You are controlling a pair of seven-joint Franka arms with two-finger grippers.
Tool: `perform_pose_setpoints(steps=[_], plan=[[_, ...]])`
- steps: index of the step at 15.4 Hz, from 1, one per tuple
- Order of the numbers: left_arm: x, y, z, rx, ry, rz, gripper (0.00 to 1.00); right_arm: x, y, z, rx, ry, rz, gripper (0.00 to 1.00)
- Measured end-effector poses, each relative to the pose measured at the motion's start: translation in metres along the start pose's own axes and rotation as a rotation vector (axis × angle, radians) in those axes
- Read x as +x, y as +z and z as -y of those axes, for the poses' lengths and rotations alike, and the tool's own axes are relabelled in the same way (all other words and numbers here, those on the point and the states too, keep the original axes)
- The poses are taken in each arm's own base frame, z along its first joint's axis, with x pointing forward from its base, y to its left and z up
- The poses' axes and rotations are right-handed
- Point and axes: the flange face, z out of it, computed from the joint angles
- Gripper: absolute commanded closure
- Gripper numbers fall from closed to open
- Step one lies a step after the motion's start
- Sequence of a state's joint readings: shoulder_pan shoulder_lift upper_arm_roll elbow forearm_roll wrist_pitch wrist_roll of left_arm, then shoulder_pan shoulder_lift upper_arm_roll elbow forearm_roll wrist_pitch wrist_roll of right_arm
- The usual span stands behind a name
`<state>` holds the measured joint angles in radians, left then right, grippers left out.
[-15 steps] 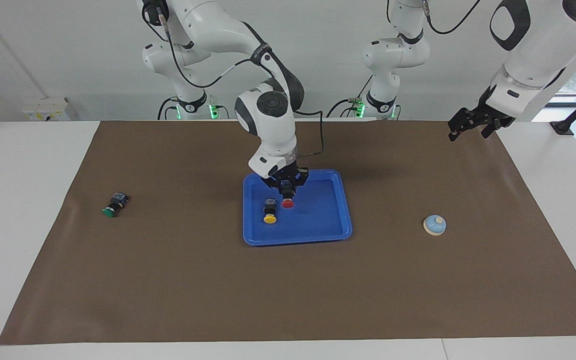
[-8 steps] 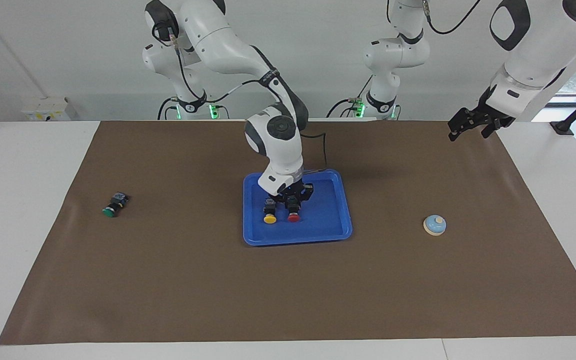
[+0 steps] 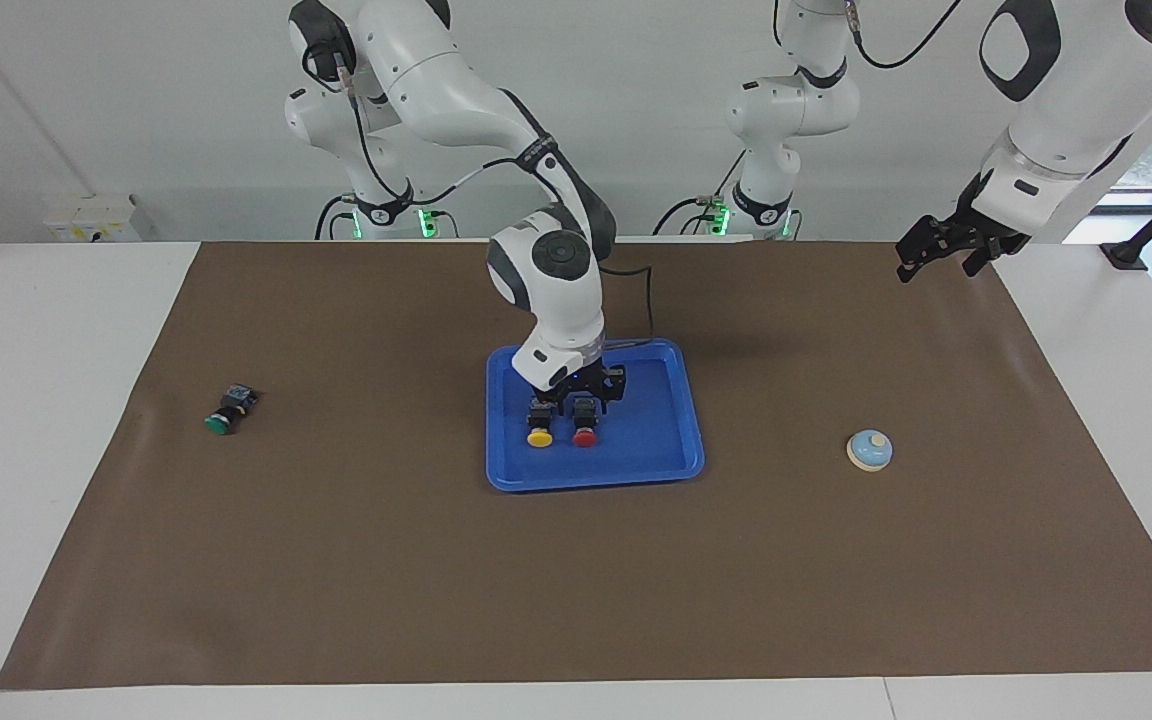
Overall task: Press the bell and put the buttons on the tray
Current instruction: 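Release the red button and move the right gripper to the green button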
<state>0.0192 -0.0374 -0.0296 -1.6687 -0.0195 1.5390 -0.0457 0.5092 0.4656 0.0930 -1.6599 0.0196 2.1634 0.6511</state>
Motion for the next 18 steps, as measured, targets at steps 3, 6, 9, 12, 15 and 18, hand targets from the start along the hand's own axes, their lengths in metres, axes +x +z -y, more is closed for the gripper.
perform_pose_setpoints(steps=[3,6,9,12,15,18], plan=[[0.0,0.0,0.0,0.0,0.0,0.0,0.0,0.018,-0.047,-0.018,-0.014,0.038,0.011,0.0],[0.0,0.0,0.0,0.0,0.0,0.0,0.0,0.035,-0.096,-0.065,-0.03,0.089,0.02,0.0],[0.0,0.0,0.0,0.0,0.0,0.0,0.0,0.048,-0.135,-0.13,-0.063,0.105,0.048,0.0],[0.0,0.0,0.0,0.0,0.0,0.0,0.0,0.063,-0.155,-0.209,-0.117,0.134,0.069,0.0],[0.0,0.0,0.0,0.0,0.0,0.0,0.0,0.069,-0.152,-0.283,-0.161,0.151,0.093,0.0],[0.0,0.0,0.0,0.0,0.0,0.0,0.0,0.069,-0.135,-0.356,-0.187,0.16,0.104,0.0]])
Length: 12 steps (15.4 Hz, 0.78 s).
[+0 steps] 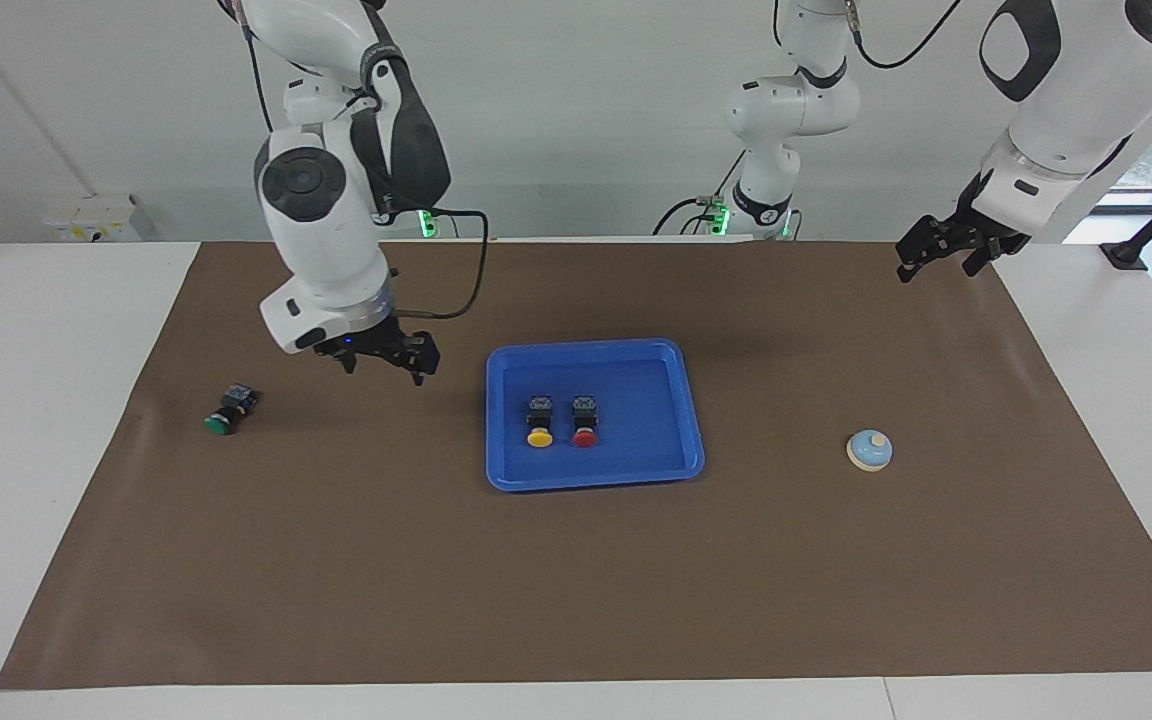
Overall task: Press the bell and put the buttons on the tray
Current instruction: 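Release the red button and move the right gripper to the green button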
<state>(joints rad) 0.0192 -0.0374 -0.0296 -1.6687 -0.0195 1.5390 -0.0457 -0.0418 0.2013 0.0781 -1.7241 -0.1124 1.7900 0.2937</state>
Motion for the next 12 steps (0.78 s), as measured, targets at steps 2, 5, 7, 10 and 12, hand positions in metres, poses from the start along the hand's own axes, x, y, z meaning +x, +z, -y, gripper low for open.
perform_pose_setpoints(steps=[2,5,7,10,12], plan=[[0.0,0.0,0.0,0.0,0.0,0.0,0.0,0.004,0.029,-0.05,0.014,0.009,-0.02,0.0],[0.0,0.0,0.0,0.0,0.0,0.0,0.0,-0.008,0.085,-0.117,0.036,0.021,-0.078,0.0],[0.0,0.0,0.0,0.0,0.0,0.0,0.0,-0.021,0.115,-0.145,0.044,0.027,-0.11,0.0],[0.0,0.0,0.0,0.0,0.0,0.0,0.0,-0.031,0.136,-0.163,0.05,0.039,-0.146,0.0],[0.0,0.0,0.0,0.0,0.0,0.0,0.0,-0.035,0.148,-0.164,0.054,0.044,-0.172,0.0]])
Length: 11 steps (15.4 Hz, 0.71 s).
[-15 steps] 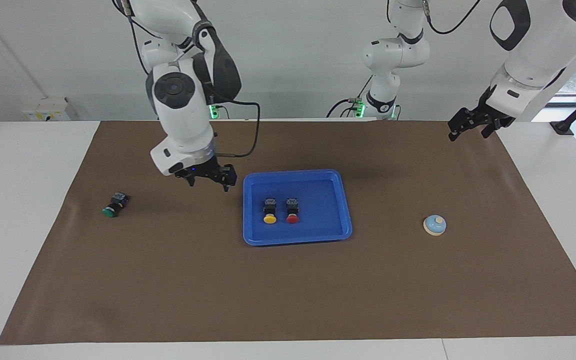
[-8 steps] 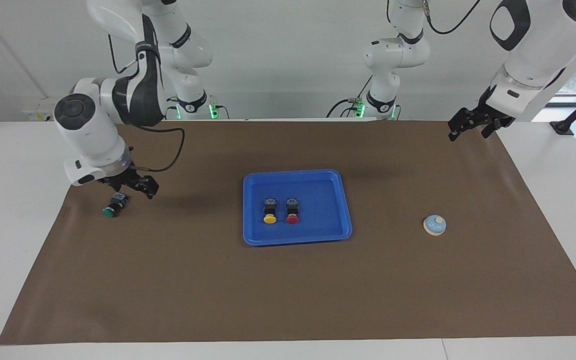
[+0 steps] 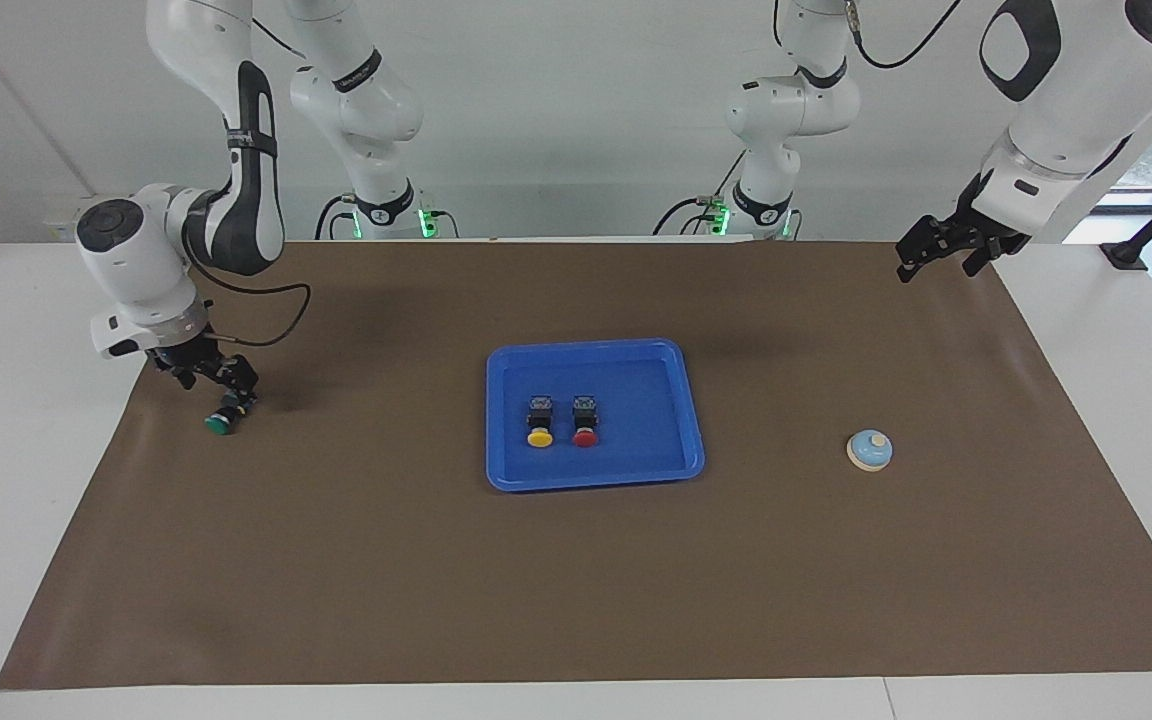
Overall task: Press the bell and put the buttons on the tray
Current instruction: 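Release the red button and move the right gripper to the green button, then grasp the green-capped button with the right gripper and lift it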
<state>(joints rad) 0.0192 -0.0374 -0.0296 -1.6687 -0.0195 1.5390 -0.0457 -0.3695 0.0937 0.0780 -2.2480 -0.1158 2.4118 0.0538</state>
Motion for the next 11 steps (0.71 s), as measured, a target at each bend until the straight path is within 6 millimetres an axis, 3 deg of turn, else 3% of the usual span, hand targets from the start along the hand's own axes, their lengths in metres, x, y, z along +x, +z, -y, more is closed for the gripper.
perform_pose_setpoints(steps=[5,7,9,10,11], plan=[[0.0,0.0,0.0,0.0,0.0,0.0,0.0,-0.01,0.026,-0.006,0.008,0.01,-0.008,0.0],[0.0,0.0,0.0,0.0,0.0,0.0,0.0,-0.011,0.032,-0.007,0.009,0.012,0.001,0.07],[0.0,0.0,0.0,0.0,0.0,0.0,0.0,-0.011,0.036,-0.006,0.01,0.012,0.008,0.2],[0.0,0.0,0.0,0.0,0.0,0.0,0.0,-0.011,0.037,-0.006,0.011,0.011,0.01,0.34],[0.0,0.0,0.0,0.0,0.0,0.0,0.0,-0.011,0.037,-0.006,0.011,0.011,0.01,0.6]])
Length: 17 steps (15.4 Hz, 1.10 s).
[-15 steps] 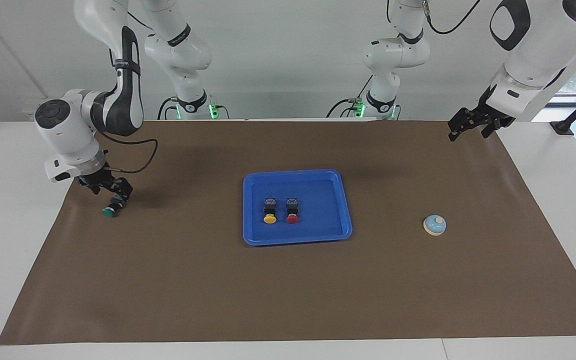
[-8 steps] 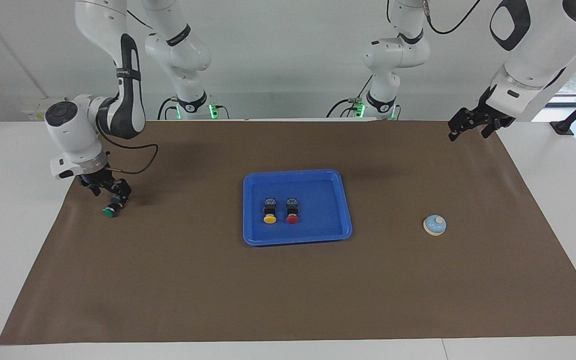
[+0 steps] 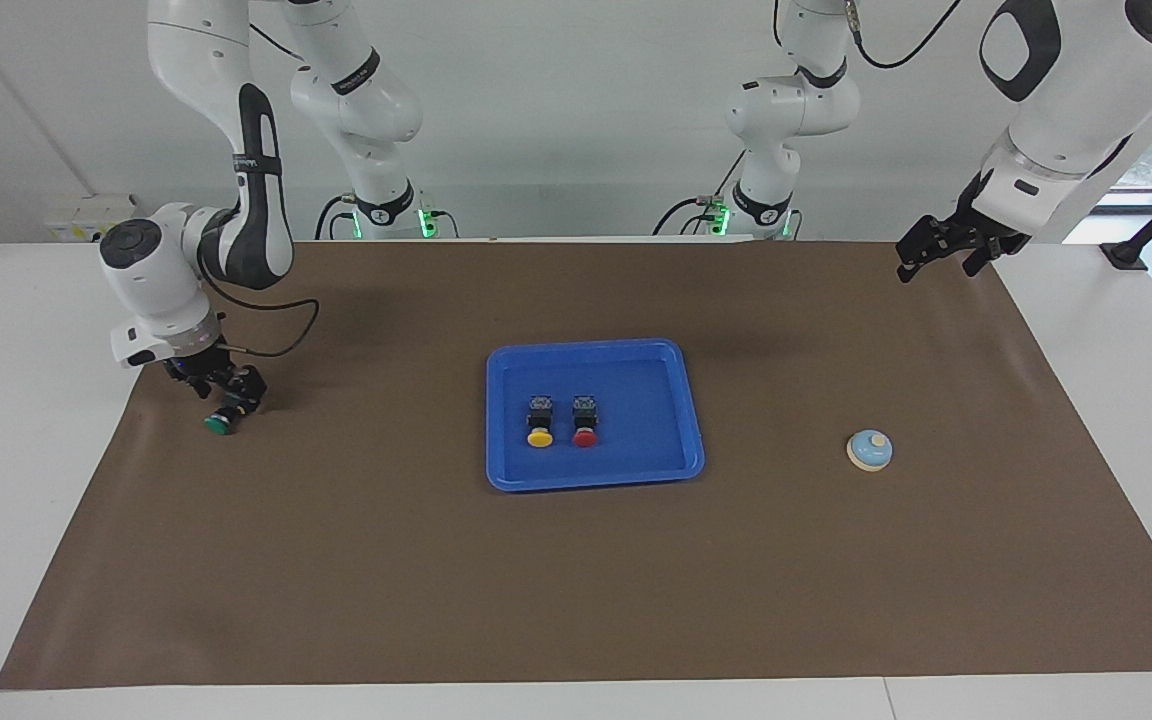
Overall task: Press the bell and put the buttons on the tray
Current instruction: 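Grasp the green-capped button with the right gripper and lift it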
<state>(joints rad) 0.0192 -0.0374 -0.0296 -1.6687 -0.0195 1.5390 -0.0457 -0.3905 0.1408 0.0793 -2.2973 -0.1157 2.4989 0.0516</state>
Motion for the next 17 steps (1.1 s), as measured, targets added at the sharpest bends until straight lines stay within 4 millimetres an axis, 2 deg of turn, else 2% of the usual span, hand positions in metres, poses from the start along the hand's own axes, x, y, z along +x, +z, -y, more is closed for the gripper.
perform_pose_setpoints(steps=[1,2,8,11,14,17], plan=[[0.0,0.0,0.0,0.0,0.0,0.0,0.0,0.0,0.0,0.0,0.0,0.0,0.0,0.89],[0.0,0.0,0.0,0.0,0.0,0.0,0.0,0.0,0.0,0.0,0.0,0.0,0.0,1.0],[0.0,0.0,0.0,0.0,0.0,0.0,0.0,0.0,0.0,0.003,0.001,-0.005,-0.001,1.0],[0.0,0.0,0.0,0.0,0.0,0.0,0.0,0.004,-0.005,0.016,0.003,-0.029,-0.005,1.0],[0.0,0.0,0.0,0.0,0.0,0.0,0.0,0.019,-0.031,0.053,0.001,-0.083,0.022,1.0],[0.0,0.0,0.0,0.0,0.0,0.0,0.0,0.034,-0.078,0.118,0.008,-0.077,0.045,1.0]])
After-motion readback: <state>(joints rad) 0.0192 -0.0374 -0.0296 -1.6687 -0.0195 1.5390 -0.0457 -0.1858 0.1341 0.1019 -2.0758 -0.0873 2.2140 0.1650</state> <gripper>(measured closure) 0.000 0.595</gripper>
